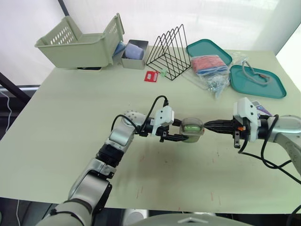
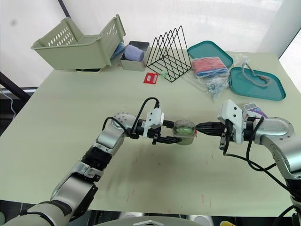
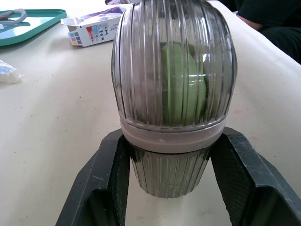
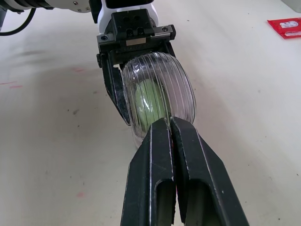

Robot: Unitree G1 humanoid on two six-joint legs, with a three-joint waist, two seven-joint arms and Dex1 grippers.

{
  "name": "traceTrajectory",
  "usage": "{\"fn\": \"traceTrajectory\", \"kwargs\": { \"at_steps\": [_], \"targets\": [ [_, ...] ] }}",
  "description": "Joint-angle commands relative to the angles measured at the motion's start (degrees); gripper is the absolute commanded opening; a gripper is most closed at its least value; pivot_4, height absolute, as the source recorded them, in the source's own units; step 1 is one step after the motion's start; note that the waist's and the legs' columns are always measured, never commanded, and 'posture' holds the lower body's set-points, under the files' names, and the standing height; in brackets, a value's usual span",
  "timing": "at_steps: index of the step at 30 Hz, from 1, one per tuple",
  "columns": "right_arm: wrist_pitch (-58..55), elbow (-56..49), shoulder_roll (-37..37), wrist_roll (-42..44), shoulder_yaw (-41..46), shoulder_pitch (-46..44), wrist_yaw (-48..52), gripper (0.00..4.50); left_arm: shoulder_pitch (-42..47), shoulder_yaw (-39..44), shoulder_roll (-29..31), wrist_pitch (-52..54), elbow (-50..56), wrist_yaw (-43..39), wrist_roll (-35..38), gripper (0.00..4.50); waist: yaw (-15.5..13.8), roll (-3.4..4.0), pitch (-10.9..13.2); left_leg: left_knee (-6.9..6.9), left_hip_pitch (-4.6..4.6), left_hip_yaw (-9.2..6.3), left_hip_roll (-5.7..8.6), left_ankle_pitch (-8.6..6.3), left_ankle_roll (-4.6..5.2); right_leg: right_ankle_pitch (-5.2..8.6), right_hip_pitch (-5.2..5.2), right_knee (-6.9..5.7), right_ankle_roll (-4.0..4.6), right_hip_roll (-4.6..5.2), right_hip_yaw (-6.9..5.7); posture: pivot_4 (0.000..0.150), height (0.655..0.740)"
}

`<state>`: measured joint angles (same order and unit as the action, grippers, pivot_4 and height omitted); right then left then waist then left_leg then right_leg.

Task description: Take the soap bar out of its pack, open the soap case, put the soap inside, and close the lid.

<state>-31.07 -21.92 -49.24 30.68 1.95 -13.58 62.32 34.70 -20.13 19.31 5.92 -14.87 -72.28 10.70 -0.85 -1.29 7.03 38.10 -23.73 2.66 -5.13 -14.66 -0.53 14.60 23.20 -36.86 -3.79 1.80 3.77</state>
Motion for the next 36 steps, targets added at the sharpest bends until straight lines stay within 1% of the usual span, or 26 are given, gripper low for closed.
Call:
{"fn": "traceTrajectory", "kwargs": {
  "at_steps": [1,7,14,22,36],
  "targets": [
    [0.56,-0.47,-1.01,0.55,1.97,-0.08,0.46,0.11,-0.07,0.26,-0.39,-0.14,2.01,0.08,0.4,2.02,0.01,0.0,0.0,0.0,0.0,0.0,0.0,0.0,0.0,0.0,0.0,0.0,0.0,0.0,0.0,0.15,0.74],
    [0.97,0.93,-0.65,1.68,3.48,-3.12,0.27,0.11,-0.13,0.22,-0.43,-0.21,2.05,0.02,0.4,2.02,-0.02,0.0,0.0,0.0,0.0,0.0,0.0,0.0,0.0,0.0,0.0,0.0,0.0,0.0,0.0,0.15,0.74],
    [-1.12,-2.6,1.84,3.09,0.85,-6.38,-1.6,0.11,-0.18,0.28,-0.42,-0.02,2.35,0.05,0.48,2.02,-0.05,0.0,0.0,0.0,-0.01,0.0,0.0,0.0,0.0,0.0,0.0,0.0,0.0,0.0,0.0,0.15,0.74],
    [-1.35,-3.19,3.66,2.02,-1.94,-6.73,-2.7,0.11,-0.21,0.38,-0.47,0.14,2.38,0.29,0.51,2.02,-0.04,0.0,0.0,0.0,-0.01,0.0,0.0,0.0,0.0,0.0,0.0,0.0,0.0,0.0,0.0,0.15,0.74],
    [-0.07,-1.16,3.1,-2.6,-6.19,-4.94,-2.13,0.11,-0.18,0.63,-0.26,0.82,2.99,0.46,0.69,2.02,-0.01,0.0,0.0,0.0,0.0,0.0,0.0,0.0,0.0,0.0,0.0,0.0,0.0,0.0,0.0,0.15,0.74]
  ]
}}
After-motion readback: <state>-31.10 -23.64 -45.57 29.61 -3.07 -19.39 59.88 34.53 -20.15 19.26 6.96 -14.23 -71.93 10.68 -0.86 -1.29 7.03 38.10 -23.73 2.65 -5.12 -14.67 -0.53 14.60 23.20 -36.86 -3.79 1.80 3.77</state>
